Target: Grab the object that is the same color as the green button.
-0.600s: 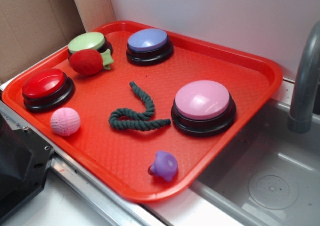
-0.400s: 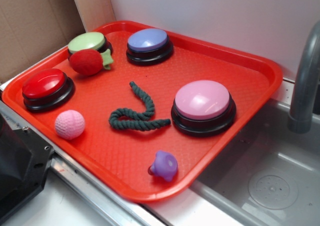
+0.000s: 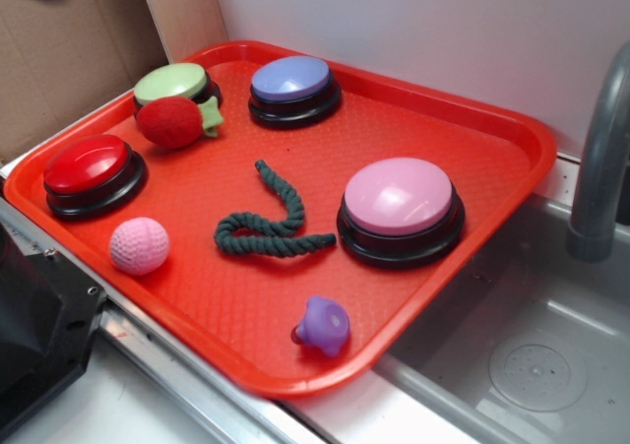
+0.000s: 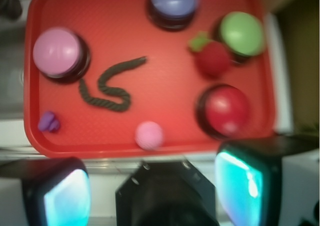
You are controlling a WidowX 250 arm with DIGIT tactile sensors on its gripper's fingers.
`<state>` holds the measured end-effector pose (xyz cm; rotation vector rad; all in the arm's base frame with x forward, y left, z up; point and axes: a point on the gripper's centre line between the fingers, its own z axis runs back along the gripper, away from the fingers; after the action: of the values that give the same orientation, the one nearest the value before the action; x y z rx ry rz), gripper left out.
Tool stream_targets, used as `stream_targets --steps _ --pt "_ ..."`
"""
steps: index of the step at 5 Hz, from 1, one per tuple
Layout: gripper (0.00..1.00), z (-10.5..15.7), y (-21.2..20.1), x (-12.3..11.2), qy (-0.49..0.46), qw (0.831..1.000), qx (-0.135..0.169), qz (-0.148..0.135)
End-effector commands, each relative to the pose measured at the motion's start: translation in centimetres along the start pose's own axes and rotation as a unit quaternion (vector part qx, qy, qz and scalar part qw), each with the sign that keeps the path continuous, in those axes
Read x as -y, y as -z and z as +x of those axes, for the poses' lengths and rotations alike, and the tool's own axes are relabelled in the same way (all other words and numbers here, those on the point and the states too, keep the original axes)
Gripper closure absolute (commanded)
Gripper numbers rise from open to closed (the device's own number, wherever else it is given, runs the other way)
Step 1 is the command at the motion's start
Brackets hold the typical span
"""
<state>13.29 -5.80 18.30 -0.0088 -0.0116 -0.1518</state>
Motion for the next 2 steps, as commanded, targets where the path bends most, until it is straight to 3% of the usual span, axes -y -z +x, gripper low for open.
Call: stream_targets --steps 1,2 --pt "0.0 1.7 9.3 1.5 0.174 0.984 0.002 0.029" --pt "0.0 2.6 14.2 1.8 0.202 0.979 -0.005 0.019"
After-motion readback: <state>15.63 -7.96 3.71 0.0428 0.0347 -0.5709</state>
